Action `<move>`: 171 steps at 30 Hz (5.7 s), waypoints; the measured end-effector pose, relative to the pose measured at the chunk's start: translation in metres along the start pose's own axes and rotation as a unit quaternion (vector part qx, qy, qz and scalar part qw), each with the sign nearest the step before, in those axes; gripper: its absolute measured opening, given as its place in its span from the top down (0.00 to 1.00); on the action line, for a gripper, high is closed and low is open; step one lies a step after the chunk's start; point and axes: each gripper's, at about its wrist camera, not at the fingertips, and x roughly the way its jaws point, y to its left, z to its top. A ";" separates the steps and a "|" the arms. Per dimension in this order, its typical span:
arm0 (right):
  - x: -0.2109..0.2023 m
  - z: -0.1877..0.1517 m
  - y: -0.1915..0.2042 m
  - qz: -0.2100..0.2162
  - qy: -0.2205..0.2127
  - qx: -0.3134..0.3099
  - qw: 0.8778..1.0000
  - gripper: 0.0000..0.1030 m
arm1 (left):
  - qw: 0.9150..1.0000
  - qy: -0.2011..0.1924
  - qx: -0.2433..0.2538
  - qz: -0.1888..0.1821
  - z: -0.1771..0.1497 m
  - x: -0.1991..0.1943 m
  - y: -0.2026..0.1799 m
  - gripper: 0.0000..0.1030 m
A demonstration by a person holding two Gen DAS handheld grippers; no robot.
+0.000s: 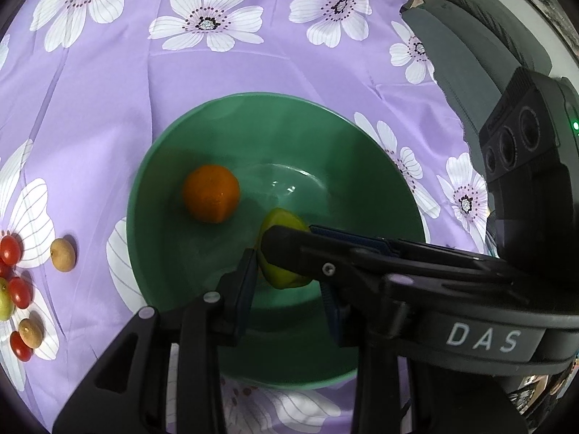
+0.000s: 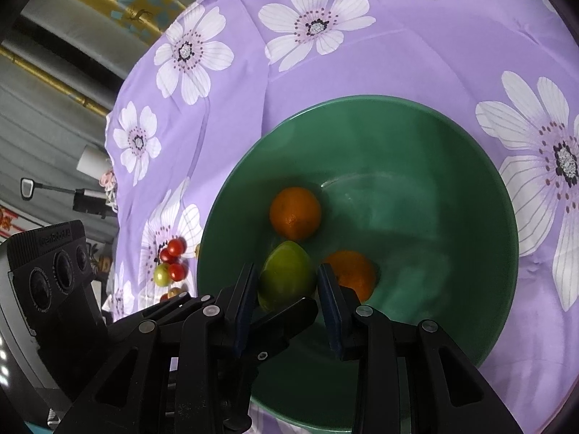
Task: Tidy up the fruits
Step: 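Lower the green mango into the bowl and open the right gripper, then move the right gripper back to the fruit cluster, then close the right gripper on the yellow-green fruit and lift it, then carry the yellow-green fruit with the right gripper toward the green bowl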
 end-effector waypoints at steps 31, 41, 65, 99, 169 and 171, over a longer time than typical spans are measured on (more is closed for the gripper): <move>-0.026 -0.004 0.027 -0.007 -0.076 -0.023 0.997 0.32 | 0.996 -0.082 -0.026 0.017 -0.014 -0.074 0.023 0.50; -0.029 -0.014 0.067 -0.026 -0.107 -0.071 0.991 0.27 | 0.967 -0.192 -0.152 0.076 -0.062 -0.157 0.109 0.39; 0.133 -0.045 0.225 -0.072 0.052 -0.221 0.971 0.38 | 0.925 -0.180 -0.290 0.167 -0.179 -0.206 0.212 0.33; 0.166 -0.065 0.246 -0.098 0.083 -0.286 0.950 0.53 | 0.933 -0.168 -0.275 0.158 -0.184 -0.200 0.203 0.34; 0.077 -0.077 0.128 0.020 0.050 -0.146 0.988 0.55 | 0.987 -0.078 -0.131 0.055 -0.115 -0.090 0.106 0.61; 0.069 -0.078 0.133 0.023 0.041 -0.151 0.987 0.55 | 0.987 -0.084 -0.124 0.059 -0.114 -0.095 0.102 0.61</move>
